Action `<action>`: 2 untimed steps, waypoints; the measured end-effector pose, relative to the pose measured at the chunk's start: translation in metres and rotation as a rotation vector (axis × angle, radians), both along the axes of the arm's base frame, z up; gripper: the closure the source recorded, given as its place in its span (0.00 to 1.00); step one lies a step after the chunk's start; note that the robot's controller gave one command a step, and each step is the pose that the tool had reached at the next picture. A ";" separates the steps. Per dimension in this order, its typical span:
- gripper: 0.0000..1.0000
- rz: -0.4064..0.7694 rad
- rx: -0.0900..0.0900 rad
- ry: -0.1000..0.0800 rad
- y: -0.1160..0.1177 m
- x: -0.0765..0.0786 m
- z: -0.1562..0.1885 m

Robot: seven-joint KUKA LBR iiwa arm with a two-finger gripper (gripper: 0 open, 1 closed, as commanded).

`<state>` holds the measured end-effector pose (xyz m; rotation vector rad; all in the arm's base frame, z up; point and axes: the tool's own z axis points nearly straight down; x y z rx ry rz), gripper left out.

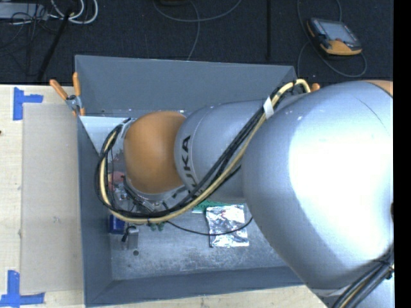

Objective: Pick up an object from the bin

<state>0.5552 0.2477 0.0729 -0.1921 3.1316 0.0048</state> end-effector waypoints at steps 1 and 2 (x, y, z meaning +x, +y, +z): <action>1.00 -0.005 -0.003 0.004 -0.003 -0.002 0.002; 1.00 -0.013 0.000 -0.003 -0.009 -0.007 0.133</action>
Offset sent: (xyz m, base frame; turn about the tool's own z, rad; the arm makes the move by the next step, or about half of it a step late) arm 0.0000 0.0000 0.0000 0.0000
